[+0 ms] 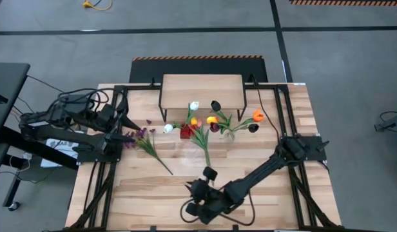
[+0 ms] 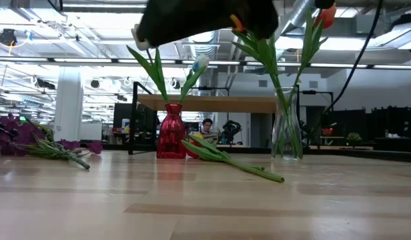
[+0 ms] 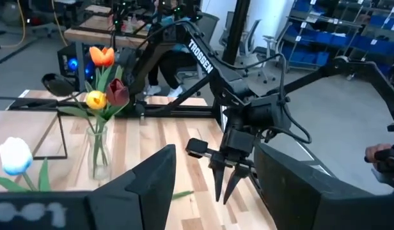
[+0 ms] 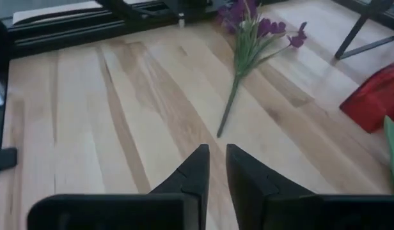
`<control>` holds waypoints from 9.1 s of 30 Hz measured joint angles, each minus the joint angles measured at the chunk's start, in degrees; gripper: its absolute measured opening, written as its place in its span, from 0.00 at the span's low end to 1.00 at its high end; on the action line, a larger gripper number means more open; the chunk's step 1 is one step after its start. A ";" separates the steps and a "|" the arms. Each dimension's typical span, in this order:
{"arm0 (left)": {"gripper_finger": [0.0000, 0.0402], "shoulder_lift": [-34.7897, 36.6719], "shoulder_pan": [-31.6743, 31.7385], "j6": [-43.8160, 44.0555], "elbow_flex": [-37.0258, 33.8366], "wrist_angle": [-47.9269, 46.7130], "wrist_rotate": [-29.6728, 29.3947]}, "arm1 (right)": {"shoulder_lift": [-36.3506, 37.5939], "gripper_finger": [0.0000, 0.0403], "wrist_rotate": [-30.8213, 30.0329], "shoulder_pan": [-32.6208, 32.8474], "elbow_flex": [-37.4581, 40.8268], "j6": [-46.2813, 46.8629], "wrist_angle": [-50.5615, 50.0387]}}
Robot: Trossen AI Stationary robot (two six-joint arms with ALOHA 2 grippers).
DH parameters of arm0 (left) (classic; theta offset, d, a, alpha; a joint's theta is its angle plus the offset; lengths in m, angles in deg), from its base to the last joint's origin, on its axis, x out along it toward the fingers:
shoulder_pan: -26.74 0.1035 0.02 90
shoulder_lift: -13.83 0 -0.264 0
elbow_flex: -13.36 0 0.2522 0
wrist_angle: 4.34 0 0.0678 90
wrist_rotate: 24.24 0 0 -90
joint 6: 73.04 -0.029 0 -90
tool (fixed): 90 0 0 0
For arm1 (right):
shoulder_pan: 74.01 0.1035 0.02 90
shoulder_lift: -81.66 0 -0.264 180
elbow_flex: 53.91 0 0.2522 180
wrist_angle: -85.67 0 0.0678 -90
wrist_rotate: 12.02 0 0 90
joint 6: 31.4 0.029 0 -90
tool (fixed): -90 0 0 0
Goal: Pick and place flowers into a vace then onto a shelf
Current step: Put the red flower into the transparent vase
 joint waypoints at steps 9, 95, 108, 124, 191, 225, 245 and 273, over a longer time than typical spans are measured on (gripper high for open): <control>0.50 1.19 0.00 1.33 -0.78 0.82 3.54 | -0.99 0.14 -3.03 1.75 -1.62 11.46 -6.19; 0.50 1.83 0.00 -1.80 -0.75 -3.54 4.22 | -1.20 0.31 18.85 -3.52 6.31 44.41 -27.63; 0.50 1.83 0.00 -1.78 -0.75 -3.56 4.21 | -1.20 0.29 19.80 -3.66 6.31 44.41 -27.87; 0.50 1.83 0.00 -1.32 -0.75 -4.46 4.20 | -1.20 0.19 19.84 -4.12 6.31 44.43 -27.83; 0.50 1.84 0.02 -0.43 -0.76 -4.68 4.20 | -1.05 0.20 23.84 -2.00 -3.74 39.87 -36.04; 0.50 1.83 0.00 0.73 -0.77 -4.70 4.48 | -1.22 0.27 28.82 -4.40 2.86 36.87 -31.39; 0.50 1.83 0.01 1.33 -0.76 -4.70 4.44 | -1.20 0.11 28.85 -4.78 2.81 36.83 -31.70; 0.50 1.85 0.02 1.72 -0.77 -4.70 5.92 | -1.20 0.17 29.20 -4.78 2.77 36.80 -31.30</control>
